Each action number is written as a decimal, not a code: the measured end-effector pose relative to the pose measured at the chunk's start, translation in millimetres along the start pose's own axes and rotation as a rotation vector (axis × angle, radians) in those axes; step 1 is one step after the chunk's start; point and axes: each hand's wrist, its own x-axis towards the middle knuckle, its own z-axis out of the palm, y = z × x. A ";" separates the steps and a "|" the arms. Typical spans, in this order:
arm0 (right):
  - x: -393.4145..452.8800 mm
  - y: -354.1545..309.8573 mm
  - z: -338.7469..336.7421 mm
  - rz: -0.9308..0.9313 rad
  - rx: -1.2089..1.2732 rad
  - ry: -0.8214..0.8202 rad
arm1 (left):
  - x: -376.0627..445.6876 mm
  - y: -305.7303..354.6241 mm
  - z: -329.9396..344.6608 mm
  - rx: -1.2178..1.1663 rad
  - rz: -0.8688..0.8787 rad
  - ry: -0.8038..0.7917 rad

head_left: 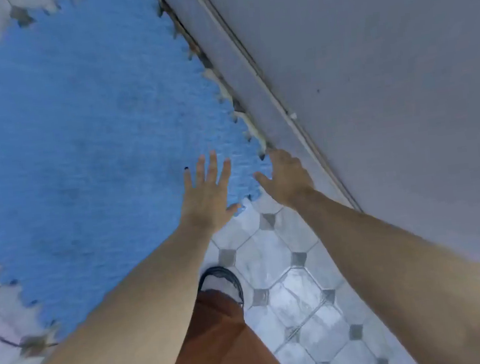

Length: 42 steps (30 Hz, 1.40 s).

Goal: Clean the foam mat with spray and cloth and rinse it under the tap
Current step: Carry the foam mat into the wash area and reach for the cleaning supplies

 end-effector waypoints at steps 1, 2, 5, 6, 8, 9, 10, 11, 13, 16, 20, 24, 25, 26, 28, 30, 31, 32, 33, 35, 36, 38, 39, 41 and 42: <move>14.6 4.2 13.9 0.018 0.055 -0.008 | 6.0 0.4 17.0 -0.003 -0.020 -0.022; 25.9 7.2 23.0 0.049 0.103 -0.018 | 11.1 0.3 28.9 -0.026 -0.041 -0.033; 52.0 12.1 53.0 0.074 0.275 0.027 | 16.1 1.0 68.3 -0.014 -0.031 -0.040; 54.6 9.8 59.3 0.091 0.299 0.057 | 15.6 1.7 76.0 0.004 -0.025 -0.033; 58.5 7.1 64.3 0.141 0.310 0.104 | 15.5 2.4 83.5 0.039 -0.037 0.002; 61.7 6.9 65.5 0.166 0.313 0.110 | 16.5 4.0 86.2 0.051 -0.044 0.010; 64.4 7.0 63.4 0.187 0.342 0.105 | 17.3 5.6 88.1 0.051 -0.058 0.013; 67.3 7.0 59.0 0.199 0.391 0.097 | 17.7 7.3 88.4 0.068 -0.070 0.011; 70.8 7.5 45.6 0.211 0.458 0.023 | 16.2 8.4 85.5 0.096 -0.085 0.009; 62.6 8.5 23.7 0.181 0.402 -0.048 | 4.1 11.8 73.2 0.097 -0.080 -0.001; 16.0 -3.9 8.9 0.088 0.407 0.091 | -22.7 23.1 38.0 0.019 -0.088 -0.011; -42.2 -26.1 -25.8 0.030 0.459 0.166 | -59.3 32.1 -10.7 -0.021 -0.175 -0.016; -55.3 -32.6 -40.5 0.029 0.466 0.169 | -68.5 33.4 -24.2 -0.057 -0.199 -0.036; -65.9 -38.7 -54.8 0.021 0.438 0.167 | -77.2 33.7 -37.2 -0.107 -0.221 -0.056; -82.5 -50.4 -77.7 -0.015 0.267 0.141 | -92.8 33.4 -61.9 -0.192 -0.245 -0.097; -101.5 -60.9 -98.2 -0.014 0.129 0.091 | -110.1 34.9 -89.3 -0.228 -0.239 -0.145; -110.3 -65.0 -106.9 0.002 0.113 0.059 | -119.3 37.0 -102.7 -0.236 -0.231 -0.171; -116.8 -68.6 -112.7 0.024 0.112 0.033 | -127.5 39.5 -114.7 -0.233 -0.214 -0.190; -124.1 -71.7 -118.2 0.054 0.111 0.019 | -136.5 43.1 -128.5 -0.216 -0.188 -0.206; -142.1 -79.3 -125.9 0.126 0.137 0.006 | -154.8 49.5 -150.5 -0.177 -0.135 -0.243; -150.9 -83.3 -128.2 0.166 0.163 0.002 | -163.8 50.0 -158.7 -0.153 -0.107 -0.271; -168.2 -86.9 -128.1 0.218 0.173 -0.022 | -180.1 47.4 -170.0 -0.096 -0.051 -0.311; -177.1 -87.0 -127.0 0.220 0.174 -0.041 | -187.6 44.5 -175.6 -0.071 -0.021 -0.323; -197.8 -85.7 -123.9 0.201 0.193 -0.066 | -203.1 40.1 -184.5 -0.026 0.043 -0.343; -207.9 -85.1 -120.8 0.181 0.187 -0.072 | -210.9 39.6 -187.2 -0.006 0.071 -0.353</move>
